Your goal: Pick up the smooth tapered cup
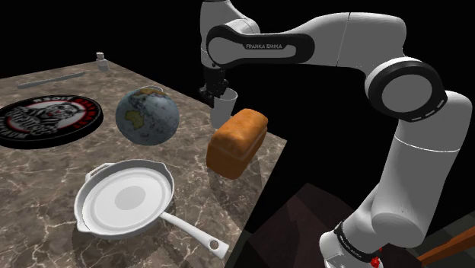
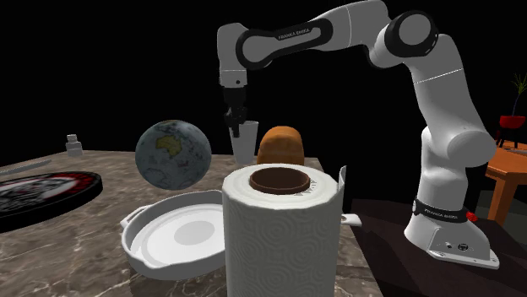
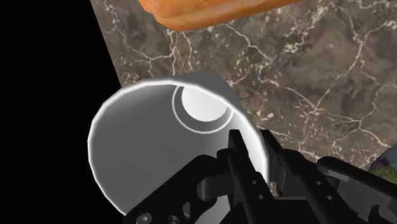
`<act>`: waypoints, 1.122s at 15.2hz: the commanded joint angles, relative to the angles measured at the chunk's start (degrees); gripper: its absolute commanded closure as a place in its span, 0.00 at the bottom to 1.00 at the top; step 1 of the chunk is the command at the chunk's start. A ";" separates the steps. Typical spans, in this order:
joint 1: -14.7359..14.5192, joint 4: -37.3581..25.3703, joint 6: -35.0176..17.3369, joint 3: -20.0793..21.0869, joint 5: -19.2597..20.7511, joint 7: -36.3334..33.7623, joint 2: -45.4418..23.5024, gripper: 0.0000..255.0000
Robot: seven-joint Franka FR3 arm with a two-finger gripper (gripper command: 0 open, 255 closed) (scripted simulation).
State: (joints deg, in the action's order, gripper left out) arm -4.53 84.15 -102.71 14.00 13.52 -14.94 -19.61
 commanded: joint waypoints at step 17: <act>-0.65 -8.44 7.87 0.17 -0.13 1.09 -0.48 1.00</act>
State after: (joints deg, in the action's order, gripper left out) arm -5.11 76.90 -95.74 14.18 13.35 -14.01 -19.82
